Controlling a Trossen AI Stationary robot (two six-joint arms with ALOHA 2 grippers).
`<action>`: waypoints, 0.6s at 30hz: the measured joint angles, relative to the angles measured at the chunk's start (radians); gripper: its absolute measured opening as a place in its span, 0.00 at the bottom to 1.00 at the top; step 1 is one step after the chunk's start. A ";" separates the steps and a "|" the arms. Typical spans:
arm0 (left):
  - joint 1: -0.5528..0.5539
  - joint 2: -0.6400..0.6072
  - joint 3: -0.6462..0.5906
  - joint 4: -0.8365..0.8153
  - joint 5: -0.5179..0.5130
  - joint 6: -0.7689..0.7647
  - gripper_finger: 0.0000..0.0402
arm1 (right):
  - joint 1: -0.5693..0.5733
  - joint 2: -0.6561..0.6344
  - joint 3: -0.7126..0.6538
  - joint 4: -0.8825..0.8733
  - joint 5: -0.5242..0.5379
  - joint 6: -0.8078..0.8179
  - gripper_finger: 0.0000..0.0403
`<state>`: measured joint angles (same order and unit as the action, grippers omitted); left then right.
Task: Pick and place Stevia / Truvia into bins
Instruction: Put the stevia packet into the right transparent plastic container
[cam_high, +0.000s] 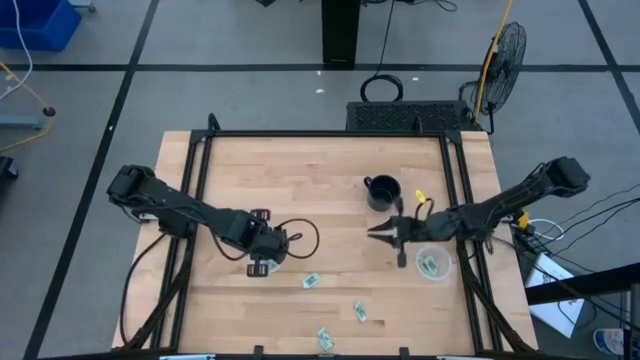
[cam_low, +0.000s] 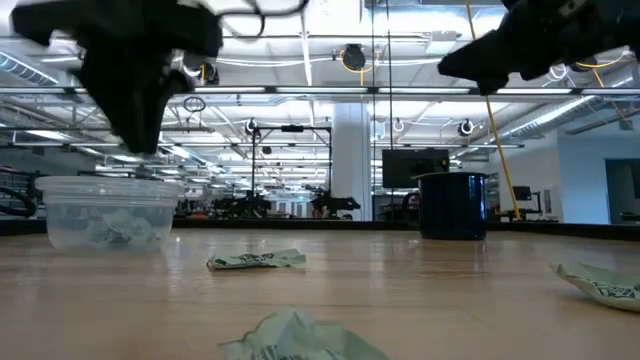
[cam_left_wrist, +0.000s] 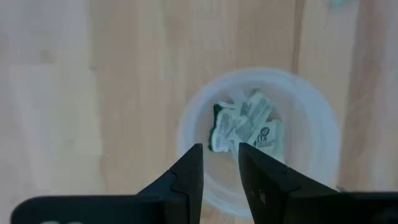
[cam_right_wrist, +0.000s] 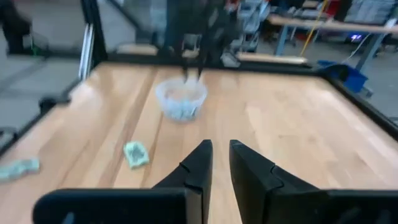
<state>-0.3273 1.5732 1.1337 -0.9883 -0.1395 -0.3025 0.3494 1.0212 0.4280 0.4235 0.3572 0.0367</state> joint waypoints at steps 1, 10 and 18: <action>0.002 -0.002 0.027 -0.013 -0.009 -0.006 0.27 | 0.010 0.034 0.033 -0.028 0.003 -0.012 0.14; 0.002 0.001 0.166 -0.058 -0.056 0.075 0.27 | 0.121 0.303 0.270 -0.172 -0.040 -0.004 0.32; 0.011 0.003 0.168 -0.054 -0.170 0.125 0.27 | 0.227 0.558 0.431 -0.263 -0.049 0.266 0.35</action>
<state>-0.3165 1.5764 1.3022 -1.0420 -0.3091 -0.1776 0.5762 1.5794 0.8594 0.1601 0.3081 0.3030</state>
